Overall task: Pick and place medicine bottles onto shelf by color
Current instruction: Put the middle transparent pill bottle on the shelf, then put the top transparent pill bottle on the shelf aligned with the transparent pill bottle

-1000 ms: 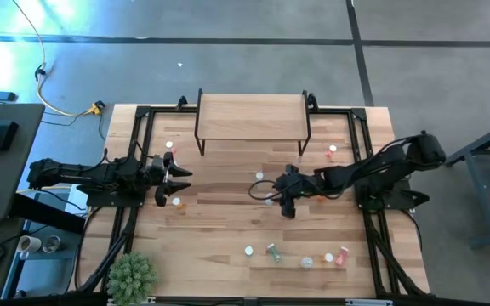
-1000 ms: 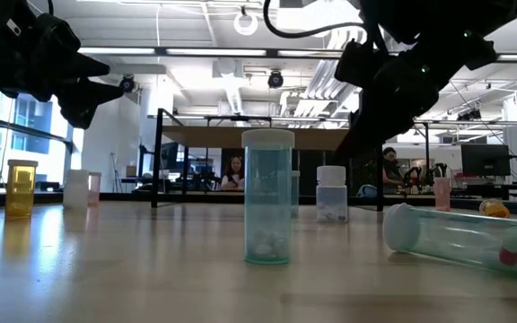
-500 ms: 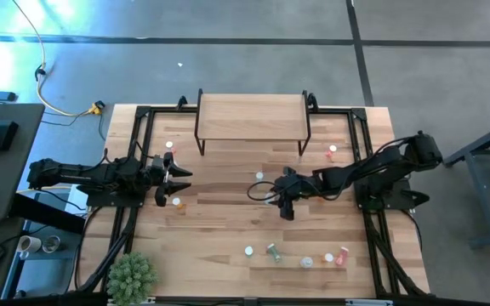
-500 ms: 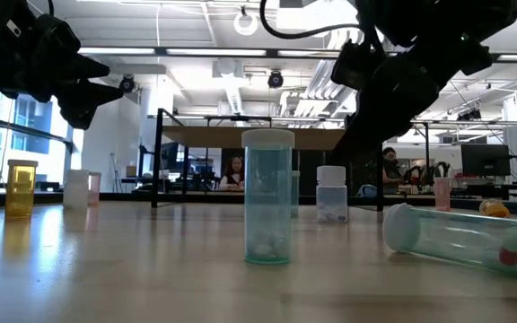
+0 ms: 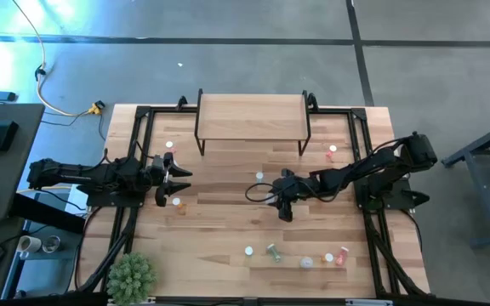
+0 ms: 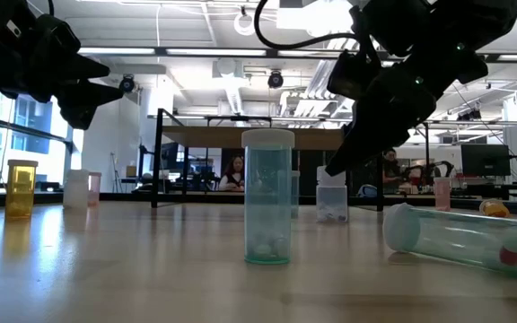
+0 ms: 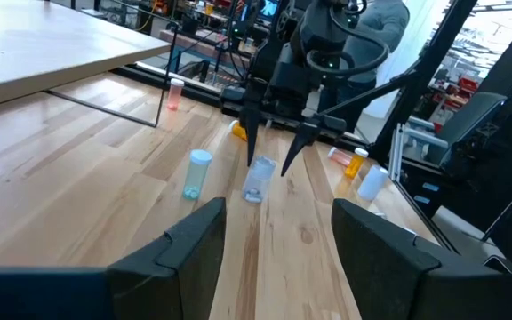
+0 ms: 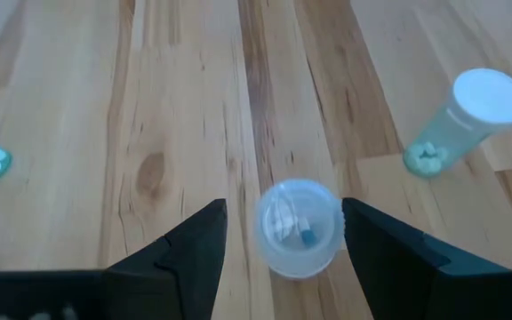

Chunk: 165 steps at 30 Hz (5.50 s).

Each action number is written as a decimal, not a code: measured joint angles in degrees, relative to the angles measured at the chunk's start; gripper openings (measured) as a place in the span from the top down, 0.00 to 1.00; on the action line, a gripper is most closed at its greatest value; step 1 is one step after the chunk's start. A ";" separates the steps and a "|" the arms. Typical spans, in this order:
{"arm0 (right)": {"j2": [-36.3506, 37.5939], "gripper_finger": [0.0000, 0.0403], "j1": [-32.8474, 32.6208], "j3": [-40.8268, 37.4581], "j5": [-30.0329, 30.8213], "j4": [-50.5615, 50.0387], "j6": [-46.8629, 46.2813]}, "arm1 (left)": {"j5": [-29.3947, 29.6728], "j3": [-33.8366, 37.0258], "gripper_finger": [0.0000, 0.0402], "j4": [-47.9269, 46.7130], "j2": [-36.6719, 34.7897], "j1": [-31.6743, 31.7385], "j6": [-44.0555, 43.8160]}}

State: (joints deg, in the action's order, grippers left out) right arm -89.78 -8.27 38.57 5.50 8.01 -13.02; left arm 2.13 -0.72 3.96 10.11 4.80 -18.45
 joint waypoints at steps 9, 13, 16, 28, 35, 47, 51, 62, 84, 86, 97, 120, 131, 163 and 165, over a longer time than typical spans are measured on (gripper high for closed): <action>0.04 0.67 0.00 0.00 0.02 -0.26 0.02 | 0.00 -0.01 0.51 -0.39 0.00 -0.02 0.01; 0.07 0.68 0.00 0.00 0.04 -0.26 0.02 | 0.00 0.01 0.51 -0.71 0.00 0.00 0.01; 0.65 0.68 0.00 -0.03 0.02 -0.66 0.02 | 0.00 0.01 0.51 -1.31 0.00 -0.02 0.01; 13.10 0.68 3.34 -0.04 1.33 -1.31 0.02 | 0.00 -0.01 0.51 -1.41 0.00 -0.02 0.01; 23.43 0.68 10.83 -0.04 1.53 -1.63 2.58 | 0.00 0.01 0.51 -1.36 0.00 -0.01 0.02; 31.34 0.68 30.10 10.23 2.51 -15.78 10.55 | 0.00 0.00 0.51 -1.39 0.00 -0.02 0.04; 28.82 0.68 35.93 17.04 2.99 -24.06 12.93 | 0.00 0.01 0.51 -1.54 0.00 -0.01 0.03; 16.47 0.68 44.57 28.85 -1.58 -35.70 13.47 | 0.00 -0.01 0.51 -1.59 0.00 -0.01 0.01; 4.74 0.68 51.77 33.42 -6.22 -40.09 11.77 | 0.00 -0.01 0.51 -1.57 0.00 -0.02 -0.17; 4.70 0.68 51.82 33.44 -6.21 -40.09 11.77 | 0.00 0.00 0.51 -1.57 0.00 -0.02 -0.49; 4.70 0.62 51.80 33.44 -6.23 -40.43 11.98 | 0.00 0.00 0.51 -1.57 0.00 -0.01 -0.47; 13.25 0.49 51.33 33.42 -5.09 -39.52 11.80 | 0.26 0.01 0.51 -1.59 0.00 -0.02 0.56; 19.44 0.49 45.04 33.42 -5.09 -42.42 11.54 | 1.68 0.01 0.39 -2.88 0.26 -0.14 -1.51; 21.97 0.49 35.16 33.40 -5.09 -42.51 11.52 | 19.47 -22.29 0.41 -28.27 16.45 -1.06 2.45; 21.97 0.49 34.78 33.40 -5.09 -42.51 11.52 | 22.76 -25.33 0.41 -33.90 18.44 -0.62 -0.32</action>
State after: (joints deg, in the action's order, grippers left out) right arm -67.81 26.50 71.96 0.40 -34.50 -1.50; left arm 24.90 -26.05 -29.94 28.55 4.18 -18.77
